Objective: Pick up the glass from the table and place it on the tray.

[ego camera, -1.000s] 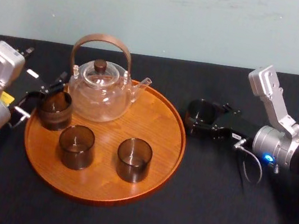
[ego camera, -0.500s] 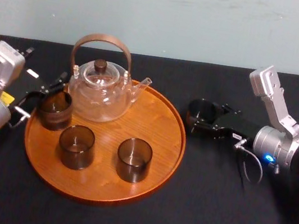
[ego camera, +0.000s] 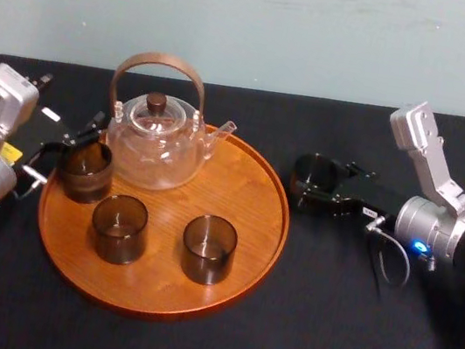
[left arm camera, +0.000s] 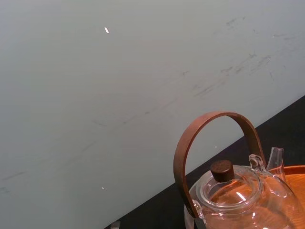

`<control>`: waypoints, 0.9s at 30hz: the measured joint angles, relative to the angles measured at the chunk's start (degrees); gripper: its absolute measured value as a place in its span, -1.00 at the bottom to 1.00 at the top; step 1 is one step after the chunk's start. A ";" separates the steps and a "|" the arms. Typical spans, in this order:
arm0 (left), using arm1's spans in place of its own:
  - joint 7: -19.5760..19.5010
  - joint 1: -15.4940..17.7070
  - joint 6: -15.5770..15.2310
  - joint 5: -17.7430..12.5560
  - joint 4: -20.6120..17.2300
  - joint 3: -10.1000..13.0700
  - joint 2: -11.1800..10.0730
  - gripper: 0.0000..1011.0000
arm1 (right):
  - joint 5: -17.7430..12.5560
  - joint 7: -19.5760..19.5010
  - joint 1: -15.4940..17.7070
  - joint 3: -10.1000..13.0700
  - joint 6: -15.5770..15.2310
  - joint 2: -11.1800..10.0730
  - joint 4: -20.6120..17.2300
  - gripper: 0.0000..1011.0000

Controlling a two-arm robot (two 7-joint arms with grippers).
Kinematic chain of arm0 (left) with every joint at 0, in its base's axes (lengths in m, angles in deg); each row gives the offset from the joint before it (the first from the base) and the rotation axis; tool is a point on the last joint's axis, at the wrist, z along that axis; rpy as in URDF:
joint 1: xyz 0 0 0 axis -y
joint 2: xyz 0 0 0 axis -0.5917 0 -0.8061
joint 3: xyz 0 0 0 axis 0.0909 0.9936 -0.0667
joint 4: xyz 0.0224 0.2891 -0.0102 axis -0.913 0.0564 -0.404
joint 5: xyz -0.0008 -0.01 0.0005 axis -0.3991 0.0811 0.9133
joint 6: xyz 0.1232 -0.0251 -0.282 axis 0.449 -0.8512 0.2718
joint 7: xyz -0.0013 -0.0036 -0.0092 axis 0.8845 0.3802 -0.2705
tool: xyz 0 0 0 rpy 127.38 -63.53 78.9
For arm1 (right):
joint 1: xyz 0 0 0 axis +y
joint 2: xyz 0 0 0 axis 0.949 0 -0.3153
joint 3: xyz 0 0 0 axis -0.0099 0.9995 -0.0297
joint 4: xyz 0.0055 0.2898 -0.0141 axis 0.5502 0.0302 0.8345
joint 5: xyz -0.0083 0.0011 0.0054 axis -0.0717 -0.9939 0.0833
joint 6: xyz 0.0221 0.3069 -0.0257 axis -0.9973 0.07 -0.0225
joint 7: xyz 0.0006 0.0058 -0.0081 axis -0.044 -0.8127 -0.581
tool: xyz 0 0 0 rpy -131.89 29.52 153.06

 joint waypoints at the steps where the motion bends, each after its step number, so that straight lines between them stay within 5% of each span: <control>1: 0.00 0.00 0.00 0.00 0.00 0.00 0.00 0.98 | -0.20 0.18 0.16 0.26 -0.03 -0.19 -0.33 0.75; 16: 0.00 0.00 0.00 0.00 0.01 0.00 0.00 0.98 | -2.40 1.86 1.22 2.46 -0.16 -3.63 -7.66 0.75; 27: 0.00 0.00 0.00 0.00 0.00 0.00 0.00 0.98 | -2.83 6.86 -1.13 -0.52 2.42 -4.06 -8.08 0.75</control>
